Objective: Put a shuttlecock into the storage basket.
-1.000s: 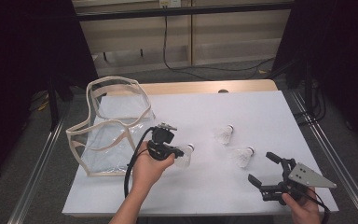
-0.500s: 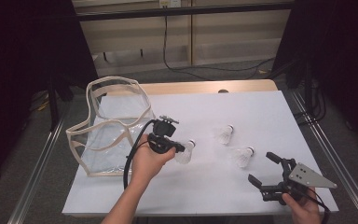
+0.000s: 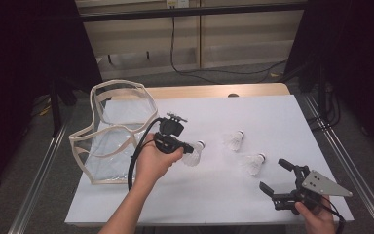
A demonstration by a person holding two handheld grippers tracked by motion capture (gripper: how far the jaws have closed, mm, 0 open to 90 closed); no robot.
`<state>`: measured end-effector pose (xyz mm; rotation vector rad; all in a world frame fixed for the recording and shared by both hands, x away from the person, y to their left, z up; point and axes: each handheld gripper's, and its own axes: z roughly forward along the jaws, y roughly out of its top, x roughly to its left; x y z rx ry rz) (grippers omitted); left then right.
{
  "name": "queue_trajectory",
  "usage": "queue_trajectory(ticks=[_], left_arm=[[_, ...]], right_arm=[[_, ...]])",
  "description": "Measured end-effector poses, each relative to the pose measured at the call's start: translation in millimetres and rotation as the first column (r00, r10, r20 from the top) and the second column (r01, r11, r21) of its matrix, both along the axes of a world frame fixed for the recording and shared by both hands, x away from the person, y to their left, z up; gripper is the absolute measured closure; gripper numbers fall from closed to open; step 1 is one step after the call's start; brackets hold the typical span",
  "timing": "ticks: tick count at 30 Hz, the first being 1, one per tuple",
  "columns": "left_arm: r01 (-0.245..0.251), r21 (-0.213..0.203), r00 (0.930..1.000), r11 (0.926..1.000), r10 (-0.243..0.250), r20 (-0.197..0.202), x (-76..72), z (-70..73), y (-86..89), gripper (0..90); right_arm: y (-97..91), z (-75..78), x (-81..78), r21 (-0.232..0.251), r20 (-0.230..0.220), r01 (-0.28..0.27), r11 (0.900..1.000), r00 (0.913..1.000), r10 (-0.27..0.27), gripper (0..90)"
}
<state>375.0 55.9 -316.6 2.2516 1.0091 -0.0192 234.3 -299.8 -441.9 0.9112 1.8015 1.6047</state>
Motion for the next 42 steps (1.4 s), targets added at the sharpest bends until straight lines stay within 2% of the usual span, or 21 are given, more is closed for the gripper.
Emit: queue_trajectory(ticks=[15,18,24,42], left_arm=[[0.007,0.015,1.0000,0.9999,-0.007,0.003,4.9,13.6,-2.7,89.5],[0.003,0.006,1.0000,1.0000,-0.003,-0.003,6.0,16.3,-2.0,89.4],[0.008,0.016,0.9999,0.9998,-0.007,-0.007,8.1,22.3,-1.5,89.4],[0.005,0.011,0.9999,0.9999,-0.005,-0.016,14.1,37.7,1.9,89.4]], right_arm=[[-0.3,0.2,-0.4,0.001,-0.001,-0.001,1.0000,1.0000,0.001,0.4],[-0.3,0.2,-0.3,0.002,-0.001,0.000,1.0000,1.0000,0.000,0.4],[-0.2,0.0,0.0,0.003,-0.001,-0.001,1.0000,1.0000,0.001,0.4],[-1.0,0.1,-0.2,0.003,0.002,0.000,1.0000,1.0000,0.000,0.4]])
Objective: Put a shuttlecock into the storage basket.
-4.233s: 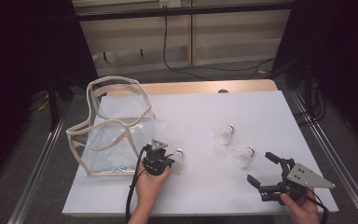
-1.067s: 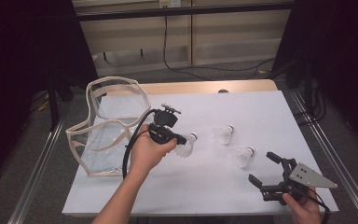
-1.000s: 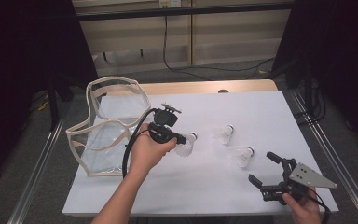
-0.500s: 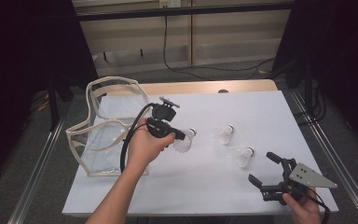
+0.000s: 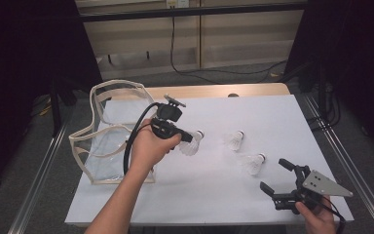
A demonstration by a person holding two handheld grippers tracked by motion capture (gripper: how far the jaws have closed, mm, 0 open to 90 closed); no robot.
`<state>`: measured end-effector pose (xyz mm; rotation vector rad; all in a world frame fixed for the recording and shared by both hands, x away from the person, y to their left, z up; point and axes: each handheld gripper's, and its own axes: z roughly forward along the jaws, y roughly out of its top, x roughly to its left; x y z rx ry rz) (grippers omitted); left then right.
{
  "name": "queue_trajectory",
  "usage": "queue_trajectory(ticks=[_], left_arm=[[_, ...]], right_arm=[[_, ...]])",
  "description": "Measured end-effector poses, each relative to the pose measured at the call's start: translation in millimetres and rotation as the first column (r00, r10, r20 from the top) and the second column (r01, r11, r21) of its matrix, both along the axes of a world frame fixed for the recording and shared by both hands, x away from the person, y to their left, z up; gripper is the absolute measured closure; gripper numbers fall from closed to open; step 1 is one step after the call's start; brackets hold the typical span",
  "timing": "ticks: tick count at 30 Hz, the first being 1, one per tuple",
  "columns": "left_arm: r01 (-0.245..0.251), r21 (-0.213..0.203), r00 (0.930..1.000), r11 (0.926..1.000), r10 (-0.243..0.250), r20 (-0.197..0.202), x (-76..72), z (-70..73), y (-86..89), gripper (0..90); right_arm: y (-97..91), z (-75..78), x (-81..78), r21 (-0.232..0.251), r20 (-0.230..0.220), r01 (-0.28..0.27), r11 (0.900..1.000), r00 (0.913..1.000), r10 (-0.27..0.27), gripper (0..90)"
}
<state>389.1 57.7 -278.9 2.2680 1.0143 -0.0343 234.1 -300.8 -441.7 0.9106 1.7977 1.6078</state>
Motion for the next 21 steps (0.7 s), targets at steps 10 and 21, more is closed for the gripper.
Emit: queue_trajectory(ticks=[10,21], left_arm=[[0.000,0.003,1.0000,1.0000,0.000,-0.007,2.6,7.7,2.7,89.4],[-0.008,0.021,0.9999,0.9998,0.008,0.009,4.5,17.6,3.8,89.4]], right_arm=[[-0.1,0.0,-0.1,0.000,-0.001,0.000,1.0000,1.0000,0.000,0.4],[0.0,0.1,-0.4,0.001,-0.002,0.000,1.0000,1.0000,0.000,0.4]])
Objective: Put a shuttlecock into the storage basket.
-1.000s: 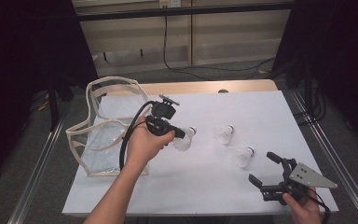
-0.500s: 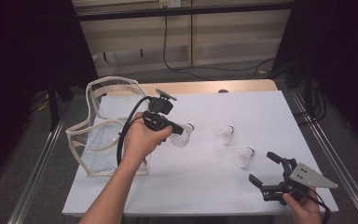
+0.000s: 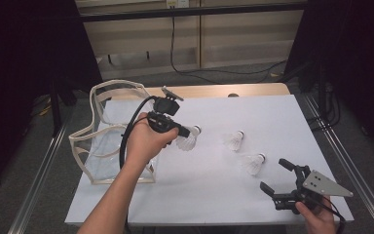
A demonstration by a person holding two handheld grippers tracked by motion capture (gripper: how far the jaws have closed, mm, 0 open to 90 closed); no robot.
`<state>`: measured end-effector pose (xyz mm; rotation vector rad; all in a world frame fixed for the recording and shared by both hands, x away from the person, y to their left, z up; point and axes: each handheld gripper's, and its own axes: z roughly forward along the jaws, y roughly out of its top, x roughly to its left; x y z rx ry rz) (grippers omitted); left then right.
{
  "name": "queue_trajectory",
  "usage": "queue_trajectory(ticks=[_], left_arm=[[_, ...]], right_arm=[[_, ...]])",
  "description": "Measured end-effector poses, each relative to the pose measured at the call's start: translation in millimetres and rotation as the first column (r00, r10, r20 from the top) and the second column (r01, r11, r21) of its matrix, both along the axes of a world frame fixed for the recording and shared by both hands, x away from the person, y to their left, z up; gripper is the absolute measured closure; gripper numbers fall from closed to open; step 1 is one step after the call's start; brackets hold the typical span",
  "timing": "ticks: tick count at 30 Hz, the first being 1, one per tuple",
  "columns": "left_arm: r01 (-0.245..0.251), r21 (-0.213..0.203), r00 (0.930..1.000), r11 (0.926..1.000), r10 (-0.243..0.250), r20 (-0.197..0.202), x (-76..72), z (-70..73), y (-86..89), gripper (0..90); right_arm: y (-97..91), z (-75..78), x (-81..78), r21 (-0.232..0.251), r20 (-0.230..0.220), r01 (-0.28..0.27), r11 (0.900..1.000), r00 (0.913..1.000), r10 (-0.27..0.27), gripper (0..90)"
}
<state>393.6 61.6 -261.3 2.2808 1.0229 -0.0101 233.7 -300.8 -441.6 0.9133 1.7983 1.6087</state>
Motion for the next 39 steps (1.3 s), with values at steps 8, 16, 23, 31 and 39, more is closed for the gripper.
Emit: queue_trajectory(ticks=[8,16,23,31,39], left_arm=[[0.004,0.006,1.0000,1.0000,-0.004,-0.001,2.0,6.9,0.5,89.4],[-0.005,0.013,0.9999,0.9999,0.006,-0.012,6.5,12.0,4.5,89.4],[-0.009,0.012,0.9999,0.9999,0.009,-0.015,7.6,12.5,4.5,89.3],[-0.007,0.016,0.9999,0.9998,0.007,-0.016,9.2,13.9,5.0,89.3],[-0.012,0.022,0.9999,0.9997,0.013,-0.010,10.9,18.1,6.1,89.3]], right_arm=[[-0.5,-0.2,0.1,-0.003,0.000,0.000,1.0000,1.0000,0.000,0.4],[-0.4,-0.1,0.0,0.000,0.002,0.001,1.0000,1.0000,-0.001,0.4],[-0.3,-0.2,0.0,-0.001,-0.001,0.000,1.0000,1.0000,0.000,0.5],[-0.4,0.0,-0.2,-0.001,0.001,0.001,1.0000,1.0000,-0.001,0.5],[-0.4,0.0,-0.2,-0.001,0.001,0.001,1.0000,1.0000,-0.001,0.4]])
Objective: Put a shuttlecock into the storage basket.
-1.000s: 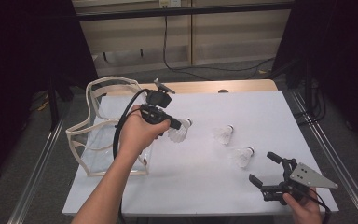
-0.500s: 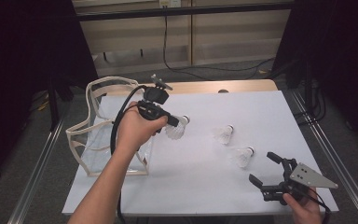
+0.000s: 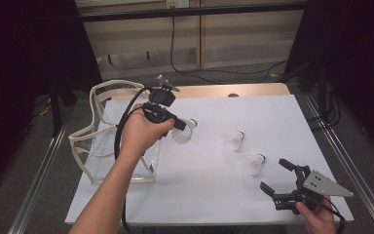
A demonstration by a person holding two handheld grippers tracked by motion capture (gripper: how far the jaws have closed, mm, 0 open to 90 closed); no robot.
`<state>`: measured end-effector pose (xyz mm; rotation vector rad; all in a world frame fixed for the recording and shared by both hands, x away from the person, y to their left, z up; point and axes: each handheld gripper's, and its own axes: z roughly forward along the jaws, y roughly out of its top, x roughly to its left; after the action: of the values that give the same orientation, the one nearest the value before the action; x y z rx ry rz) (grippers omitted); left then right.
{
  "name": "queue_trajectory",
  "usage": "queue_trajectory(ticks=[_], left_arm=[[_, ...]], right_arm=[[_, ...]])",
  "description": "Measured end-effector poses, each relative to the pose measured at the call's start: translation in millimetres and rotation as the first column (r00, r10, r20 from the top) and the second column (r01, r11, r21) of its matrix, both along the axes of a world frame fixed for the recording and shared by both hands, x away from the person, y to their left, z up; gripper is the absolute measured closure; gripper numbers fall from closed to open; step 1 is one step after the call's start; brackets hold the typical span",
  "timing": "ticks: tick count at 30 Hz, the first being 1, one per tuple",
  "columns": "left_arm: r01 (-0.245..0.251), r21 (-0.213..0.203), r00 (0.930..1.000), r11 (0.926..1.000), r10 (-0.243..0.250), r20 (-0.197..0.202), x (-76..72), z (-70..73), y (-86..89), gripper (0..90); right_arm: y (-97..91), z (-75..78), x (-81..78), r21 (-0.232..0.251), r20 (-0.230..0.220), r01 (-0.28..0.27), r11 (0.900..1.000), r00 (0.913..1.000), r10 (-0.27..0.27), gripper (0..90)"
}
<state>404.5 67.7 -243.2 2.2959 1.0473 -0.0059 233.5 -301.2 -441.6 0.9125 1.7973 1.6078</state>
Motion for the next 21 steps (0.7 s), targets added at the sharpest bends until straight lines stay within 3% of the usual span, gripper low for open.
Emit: queue_trajectory(ticks=[21], left_arm=[[-0.039,0.003,0.9992,0.9992,0.039,0.012,9.0,6.0,9.5,89.3]], right_arm=[[0.1,-0.1,0.1,0.000,-0.002,-0.003,1.0000,1.0000,0.003,0.5]])
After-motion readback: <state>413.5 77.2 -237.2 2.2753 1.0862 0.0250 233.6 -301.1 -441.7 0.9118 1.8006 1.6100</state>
